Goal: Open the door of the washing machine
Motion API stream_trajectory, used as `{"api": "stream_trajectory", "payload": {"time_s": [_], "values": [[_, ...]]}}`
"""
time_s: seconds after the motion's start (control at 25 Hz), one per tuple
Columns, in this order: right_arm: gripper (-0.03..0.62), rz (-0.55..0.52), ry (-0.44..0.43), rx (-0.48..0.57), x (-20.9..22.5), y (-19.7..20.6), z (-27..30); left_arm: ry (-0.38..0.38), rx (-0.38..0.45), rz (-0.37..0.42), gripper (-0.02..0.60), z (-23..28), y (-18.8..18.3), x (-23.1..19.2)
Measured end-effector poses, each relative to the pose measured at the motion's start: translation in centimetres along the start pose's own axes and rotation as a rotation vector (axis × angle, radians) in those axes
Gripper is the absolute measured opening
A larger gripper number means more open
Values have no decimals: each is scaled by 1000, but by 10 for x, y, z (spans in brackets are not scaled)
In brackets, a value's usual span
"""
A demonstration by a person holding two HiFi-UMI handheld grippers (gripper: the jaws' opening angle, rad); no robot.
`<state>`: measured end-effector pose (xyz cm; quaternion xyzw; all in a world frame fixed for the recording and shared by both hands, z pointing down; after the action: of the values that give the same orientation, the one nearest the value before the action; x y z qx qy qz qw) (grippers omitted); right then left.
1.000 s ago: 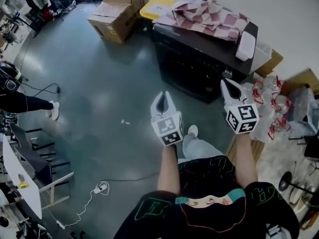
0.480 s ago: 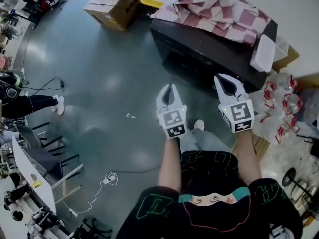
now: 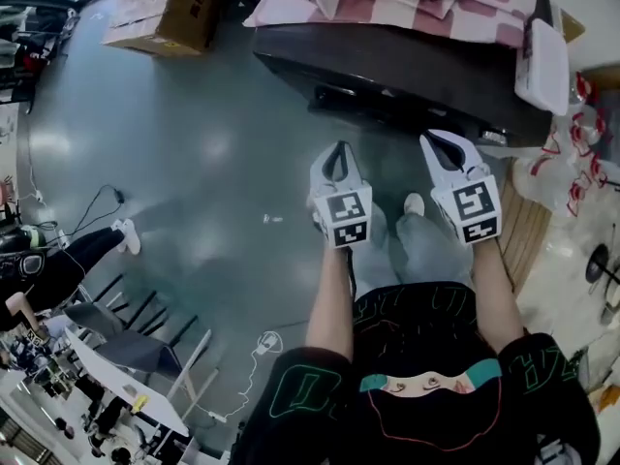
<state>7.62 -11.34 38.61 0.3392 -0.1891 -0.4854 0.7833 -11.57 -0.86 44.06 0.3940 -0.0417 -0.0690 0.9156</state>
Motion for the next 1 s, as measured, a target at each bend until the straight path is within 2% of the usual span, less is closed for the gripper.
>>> {"api": "stream_trajectory", "payload": {"time_s": [0.12,0.36,0.48,0.52,0.6,0.72,0.8,1.0], "values": [[3,1,13,-61,-7,1,23,37,-37,18,12,29,7,-18],[11,-33,28,-168,-15,2,57,80,-125,112,14,83,19,-47],[79,-51,20,-227,-16,4,74,84,-166,147,18,106,25,-62],[94,-69,22,-244,-16,4,79,85,-176,165,31,114,25,-66],[116,-104,36,-271,-18,4,88,103,-204,212,96,128,26,-74],[154,-165,81,-315,-20,6,96,134,-252,331,158,148,27,-79],[180,-207,104,-340,-20,7,102,147,-267,441,167,162,27,-80],[181,-267,113,-392,-22,12,114,201,-263,684,170,174,33,-78]]}}
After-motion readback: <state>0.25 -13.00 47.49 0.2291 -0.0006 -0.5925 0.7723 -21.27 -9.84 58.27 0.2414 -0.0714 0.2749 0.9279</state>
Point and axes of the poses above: the fingertips, and each gripper's own axes: z forward along the fingers, x to its right, y out of its underside, the point moved 10 cm from there along -z, backward along the fingers, and after that the axes turned 8 degrees about -x, right-handed, at the moved point
